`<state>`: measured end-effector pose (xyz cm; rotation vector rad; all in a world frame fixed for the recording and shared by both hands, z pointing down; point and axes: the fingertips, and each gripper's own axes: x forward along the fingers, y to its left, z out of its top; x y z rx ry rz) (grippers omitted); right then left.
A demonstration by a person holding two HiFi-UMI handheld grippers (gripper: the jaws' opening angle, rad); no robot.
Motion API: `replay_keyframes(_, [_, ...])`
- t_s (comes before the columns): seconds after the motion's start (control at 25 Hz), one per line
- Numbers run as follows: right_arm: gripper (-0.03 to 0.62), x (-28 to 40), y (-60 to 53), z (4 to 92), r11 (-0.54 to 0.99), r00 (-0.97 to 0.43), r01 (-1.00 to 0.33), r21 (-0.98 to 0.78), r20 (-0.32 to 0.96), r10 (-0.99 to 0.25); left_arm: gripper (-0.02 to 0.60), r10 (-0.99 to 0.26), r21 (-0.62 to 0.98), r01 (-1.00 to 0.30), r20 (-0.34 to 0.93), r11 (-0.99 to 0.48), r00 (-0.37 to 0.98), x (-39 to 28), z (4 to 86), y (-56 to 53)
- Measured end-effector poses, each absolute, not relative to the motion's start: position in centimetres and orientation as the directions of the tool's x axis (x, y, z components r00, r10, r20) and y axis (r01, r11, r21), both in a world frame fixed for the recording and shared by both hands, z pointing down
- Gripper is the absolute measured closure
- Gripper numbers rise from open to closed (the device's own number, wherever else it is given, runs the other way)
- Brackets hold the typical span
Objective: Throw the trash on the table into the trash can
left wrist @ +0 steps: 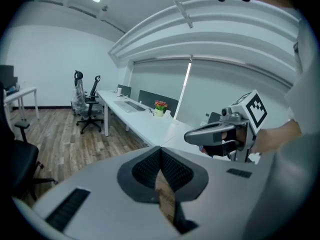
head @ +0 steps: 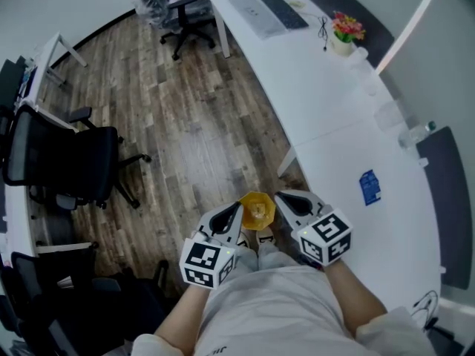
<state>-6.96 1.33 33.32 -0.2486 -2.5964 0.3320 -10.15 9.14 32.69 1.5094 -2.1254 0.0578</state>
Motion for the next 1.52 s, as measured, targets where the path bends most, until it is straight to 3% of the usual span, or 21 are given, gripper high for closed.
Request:
replay_keyframes(0.36, [0.563, -6.3, 0.6, 33.1, 0.954, -0.861, 0.101, -0.282, 0.456, 0.226, 0.581, -0.897, 0.270, -0.891, 0.359, 0.365, -0.259, -10.1, 30.5, 8.3])
replay_keyframes(0.84, [0.563, -4.6, -0.2, 32.3, 0.967, -0.884, 0.053, -0.249, 0.439, 0.162, 0.581, -0.905, 0.276, -0.911, 0.383, 0.305, -0.187, -9.0, 30.9, 7.2])
replay_keyframes(1.52, [0.563, 9.1, -10.2, 33.1, 0.888, -0.838, -0.407, -0.216, 0.475, -0.268, 0.581, -0.922, 0.301, -0.952, 0.350, -0.059, 0.167, -1.4, 30.8, -1.5])
